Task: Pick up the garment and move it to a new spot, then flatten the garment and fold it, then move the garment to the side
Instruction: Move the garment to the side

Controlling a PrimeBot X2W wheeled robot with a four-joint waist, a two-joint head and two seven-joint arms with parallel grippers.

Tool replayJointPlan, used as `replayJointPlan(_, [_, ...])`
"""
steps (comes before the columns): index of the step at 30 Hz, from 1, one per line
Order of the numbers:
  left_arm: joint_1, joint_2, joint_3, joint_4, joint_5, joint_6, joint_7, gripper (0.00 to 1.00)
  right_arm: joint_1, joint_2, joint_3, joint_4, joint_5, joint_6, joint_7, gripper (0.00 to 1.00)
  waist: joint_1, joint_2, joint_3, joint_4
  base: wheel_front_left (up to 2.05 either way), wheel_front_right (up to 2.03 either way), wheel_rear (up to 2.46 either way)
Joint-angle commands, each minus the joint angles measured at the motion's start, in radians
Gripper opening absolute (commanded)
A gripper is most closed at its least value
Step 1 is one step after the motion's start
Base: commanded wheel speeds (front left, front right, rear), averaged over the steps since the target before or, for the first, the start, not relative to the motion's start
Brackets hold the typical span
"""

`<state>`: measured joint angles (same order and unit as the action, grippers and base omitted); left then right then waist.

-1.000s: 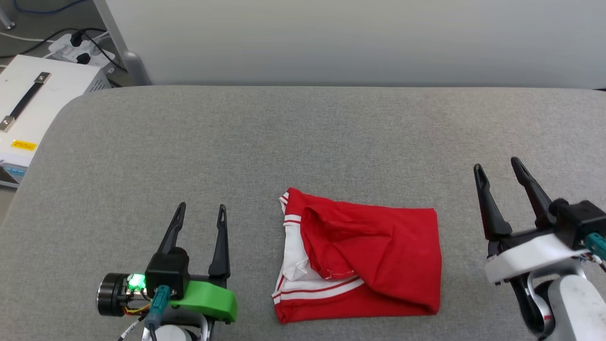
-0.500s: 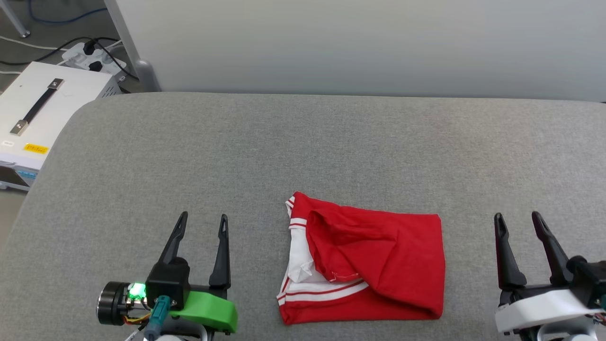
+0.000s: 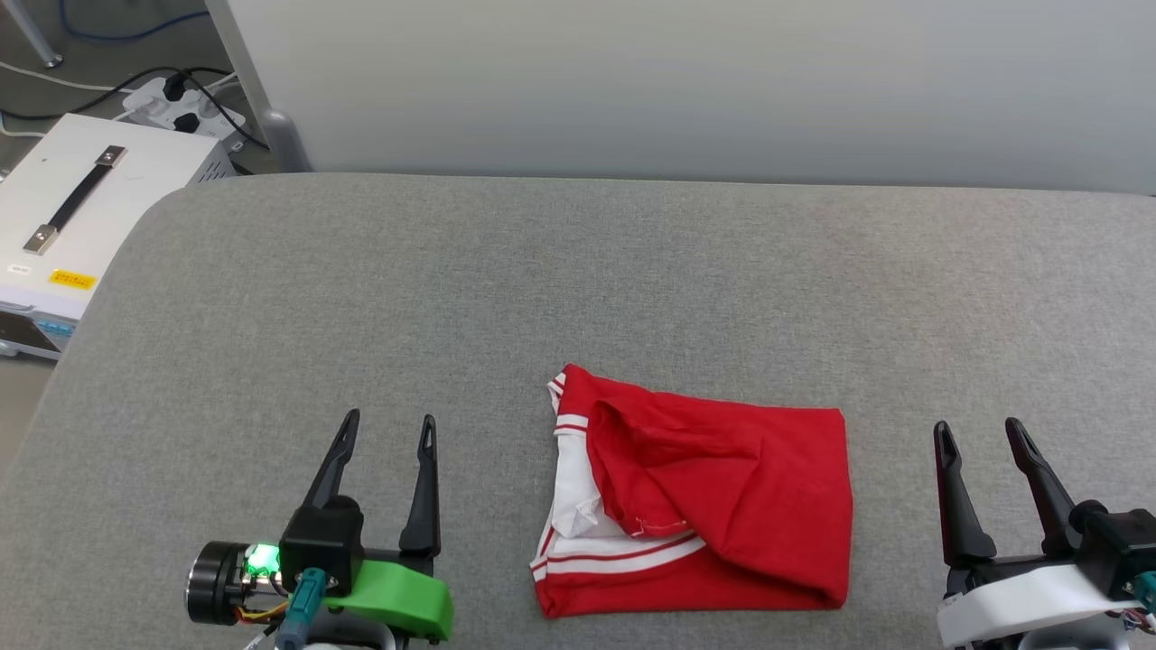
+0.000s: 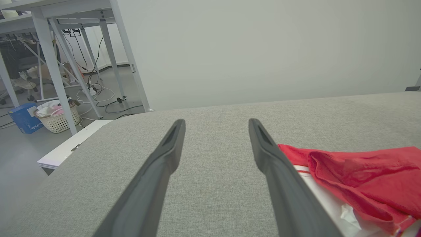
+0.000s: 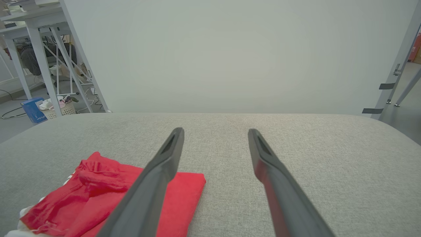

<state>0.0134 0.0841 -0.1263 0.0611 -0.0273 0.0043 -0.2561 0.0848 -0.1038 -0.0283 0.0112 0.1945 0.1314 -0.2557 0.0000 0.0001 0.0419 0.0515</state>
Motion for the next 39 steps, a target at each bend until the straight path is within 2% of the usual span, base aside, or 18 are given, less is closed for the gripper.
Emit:
replayJointPlan(1, [0.013, 0.004, 0.0, 0.001, 0.002, 0.002, -0.006, 1.0, 0.0, -0.001, 0.001, 0.002, -0.011, -0.001, -0.006, 1.0, 0.0, -0.0001, 0.001, 0.0, 0.0, 0.0, 0.0])
replayJointPlan(5, [0.009, 0.004, 0.001, 0.003, 0.0, 0.002, -0.006, 1.0, -0.042, -0.024, -0.005, -0.007, -0.007, -0.001, -0.006, 1.0, 0.0, -0.0001, 0.007, 0.001, 0.0, 0.0, 0.0])
replayJointPlan(11, [-0.005, 0.002, -0.001, 0.008, -0.002, 0.001, -0.006, 1.0, -0.168, -0.129, 0.01, -0.011, 0.022, -0.001, 0.028, 1.0, 0.0, -0.0001, 0.017, 0.008, 0.0, 0.0, 0.0])
replayJointPlan(15, [-0.014, 0.001, -0.002, 0.01, -0.003, 0.0, -0.006, 1.0, -0.263, -0.21, 0.058, -0.013, 0.08, -0.001, 0.16, 1.0, 0.0, -0.0001, 0.029, 0.013, 0.0, 0.0, 0.0])
replayJointPlan(20, [-0.023, -0.001, -0.004, 0.011, -0.004, 0.0, -0.006, 1.0, -0.35, -0.316, 0.161, 0.001, 0.206, -0.001, 0.397, 1.0, 0.0, -0.0001, 0.044, 0.022, 0.0, 0.0, 0.0])
replayJointPlan(24, [-0.03, -0.004, -0.006, 0.011, -0.005, 0.001, -0.006, 1.0, -0.375, -0.37, 0.229, 0.022, 0.321, -0.001, 0.577, 1.0, 0.0, -0.0001, 0.057, 0.028, 0.0, 0.0, 0.0])
replayJointPlan(27, [-0.039, -0.006, -0.008, 0.013, -0.007, 0.001, -0.006, 1.0, -0.365, -0.393, 0.271, 0.048, 0.42, -0.001, 0.717, 1.0, 0.0, -0.0001, 0.07, 0.037, 0.0, 0.0, 0.0])
replayJointPlan(30, [-0.053, -0.009, -0.011, 0.012, -0.008, 0.001, -0.006, 1.0, -0.342, -0.391, 0.298, 0.073, 0.503, -0.001, 0.808, 1.0, 0.0, -0.0001, 0.091, 0.049, 0.0, 0.0, 0.0])
replayJointPlan(35, [-0.071, -0.012, -0.013, 0.011, -0.008, 0.0, -0.006, 1.0, -0.332, -0.383, 0.331, 0.115, 0.561, -0.001, 0.86, 1.0, 0.0, -0.0001, 0.12, 0.062, 0.0, 0.0, 0.0])
replayJointPlan(39, [-0.088, -0.014, -0.014, 0.013, -0.008, -0.002, -0.006, 1.0, -0.341, -0.368, 0.365, 0.154, 0.578, -0.001, 0.861, 1.0, 0.0, -0.0001, 0.142, 0.075, 0.0, 0.0, 0.0])
